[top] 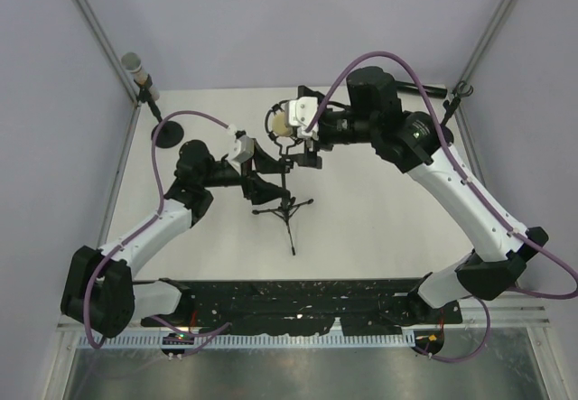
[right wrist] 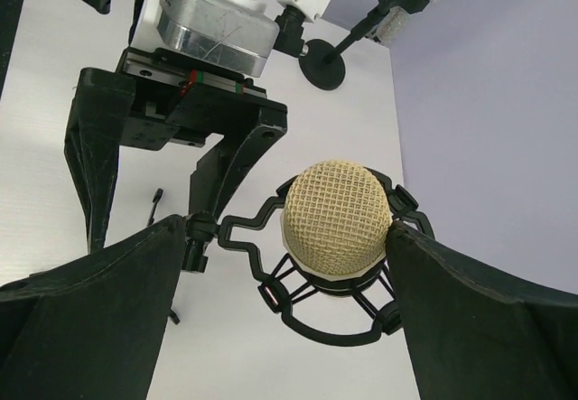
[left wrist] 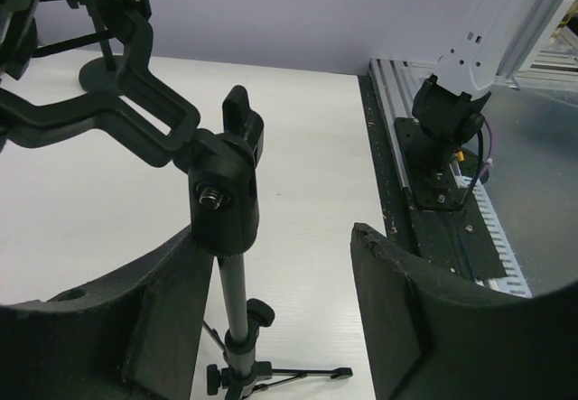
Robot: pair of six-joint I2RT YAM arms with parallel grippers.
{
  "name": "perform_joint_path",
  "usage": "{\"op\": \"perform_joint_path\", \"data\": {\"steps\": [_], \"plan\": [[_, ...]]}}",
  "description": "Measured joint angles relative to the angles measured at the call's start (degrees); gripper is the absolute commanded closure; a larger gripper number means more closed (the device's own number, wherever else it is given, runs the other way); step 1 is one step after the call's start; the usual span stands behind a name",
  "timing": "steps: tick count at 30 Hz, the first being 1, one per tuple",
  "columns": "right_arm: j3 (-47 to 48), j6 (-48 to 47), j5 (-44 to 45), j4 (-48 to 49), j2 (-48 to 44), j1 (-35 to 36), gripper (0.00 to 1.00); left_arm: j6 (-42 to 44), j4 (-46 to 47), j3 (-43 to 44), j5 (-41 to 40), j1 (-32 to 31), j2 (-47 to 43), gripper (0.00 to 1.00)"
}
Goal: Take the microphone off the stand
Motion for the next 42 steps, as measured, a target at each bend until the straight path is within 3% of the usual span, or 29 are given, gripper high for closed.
{"op": "perform_joint_path", "data": {"steps": [7, 9, 18, 30, 32, 34, 36, 42], "plan": [[-0.81, 2.64, 2.97, 3.48, 0.55, 0.11, 0.0, -2.49, 0.72, 0.0, 0.04, 0.0, 0.42, 0.6], [-1.73, 3.52, 3.78, 4.66, 0.55, 0.11, 0.04, -3.58, 1.57, 0.0, 0.09, 0.0, 0.7, 0.64], [-6.34, 6.6, 7.23, 9.44, 0.9, 0.13, 0.28, -7.93, 4.42, -0.09, -1.18, -0.07, 1.7, 0.7], [-6.36, 7.91, 7.21, 10.45, 0.2, 0.09, 0.29, -9.4, 5.97, -0.5, -4.61, -0.5, 2.25, 0.79], [-6.36, 8.13, 7.08, 10.45, -0.11, 0.09, 0.34, -9.33, 6.03, -0.57, -5.18, -0.57, 2.25, 0.8], [-6.36, 8.24, 7.1, 10.45, -0.48, 0.09, 0.51, -9.11, 5.97, -0.59, -5.55, -0.83, 2.25, 0.8], [-6.36, 8.15, 7.15, 10.51, -0.79, 0.02, 0.61, -8.94, 5.97, -0.68, -5.86, -1.16, 2.27, 0.81], [-6.36, 8.09, 7.28, 10.6, -1.14, -0.09, 0.69, -8.96, 5.97, -0.68, -6.14, -1.27, 2.27, 0.82]]}}
